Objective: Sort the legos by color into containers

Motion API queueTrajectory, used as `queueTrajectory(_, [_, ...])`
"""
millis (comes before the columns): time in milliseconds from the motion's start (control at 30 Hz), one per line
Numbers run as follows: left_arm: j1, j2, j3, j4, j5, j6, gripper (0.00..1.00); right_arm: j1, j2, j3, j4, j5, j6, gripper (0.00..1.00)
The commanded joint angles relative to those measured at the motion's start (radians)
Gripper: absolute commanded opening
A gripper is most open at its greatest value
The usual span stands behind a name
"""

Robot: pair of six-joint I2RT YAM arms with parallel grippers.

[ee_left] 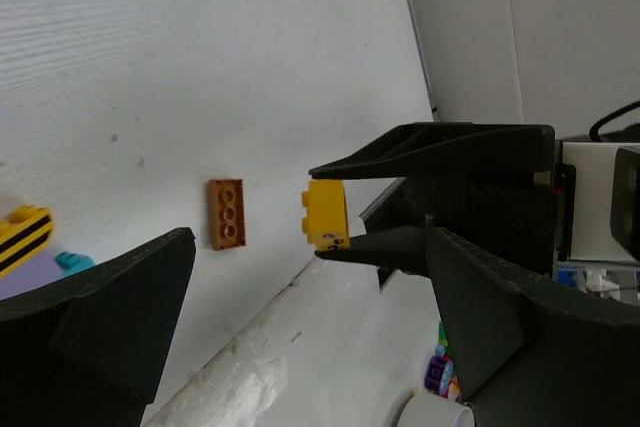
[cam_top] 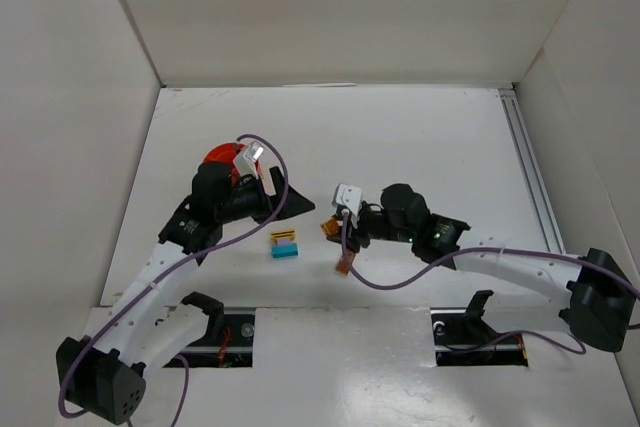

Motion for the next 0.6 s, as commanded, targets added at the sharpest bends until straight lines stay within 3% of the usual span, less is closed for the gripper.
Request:
queueTrajectory(0, [-0.072, 0.002, 0.031, 0.122, 0.055, -0.008, 0.99, 0.010, -0.021, 0.061, 0.069, -0.157, -0.097, 0.30])
queueTrajectory(133, [-0.145, 0.046, 0.040, 0.135, 0.003, -0.028, 0.99, 0.019, -0.012, 0.083, 0.069, -0.140, -0.097, 0.30])
queueTrajectory(367, [-0.156, 0.039, -0.016, 0.161, 0.017, -0.056, 0.96, 0.019, -0.044, 0.083, 0.098, -0.083, -0.079, 0.30])
queueTrajectory(567, [-0.156, 0.027, -0.041, 0.210, 0.028, -0.122, 0.86, 0.019, -0.044, 0.074, 0.144, -0.092, -0.069, 0.30])
